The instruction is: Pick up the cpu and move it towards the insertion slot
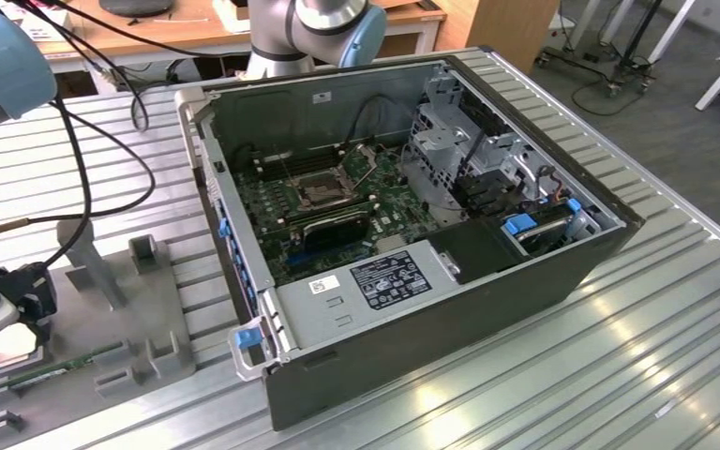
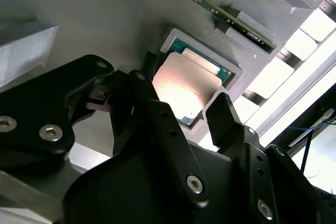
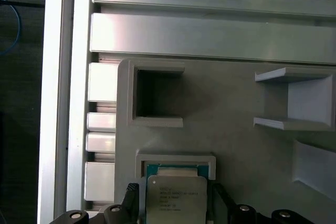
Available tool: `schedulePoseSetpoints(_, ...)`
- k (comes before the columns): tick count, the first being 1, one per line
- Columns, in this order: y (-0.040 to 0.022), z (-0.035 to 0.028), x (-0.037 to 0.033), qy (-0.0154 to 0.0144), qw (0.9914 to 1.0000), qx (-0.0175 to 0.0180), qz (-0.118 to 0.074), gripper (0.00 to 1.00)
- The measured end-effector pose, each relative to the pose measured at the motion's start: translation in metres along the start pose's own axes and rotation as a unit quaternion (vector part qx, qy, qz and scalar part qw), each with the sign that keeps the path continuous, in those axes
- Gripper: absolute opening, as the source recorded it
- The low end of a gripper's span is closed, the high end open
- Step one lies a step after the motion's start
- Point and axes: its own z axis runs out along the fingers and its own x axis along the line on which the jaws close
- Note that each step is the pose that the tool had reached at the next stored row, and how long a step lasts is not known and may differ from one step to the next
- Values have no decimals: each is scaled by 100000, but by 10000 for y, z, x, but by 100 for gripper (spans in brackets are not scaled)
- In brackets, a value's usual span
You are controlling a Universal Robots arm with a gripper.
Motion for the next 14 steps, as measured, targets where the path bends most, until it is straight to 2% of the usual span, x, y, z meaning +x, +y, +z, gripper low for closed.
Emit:
schedulePoseSetpoints(11,0,1,6,-10,100000,-6,2,65)
schedulePoseSetpoints(13,0,1,6,-8,100000,-6,1,64)
schedulePoseSetpoints(14,0,1,6,-8,100000,-4,-1,58)
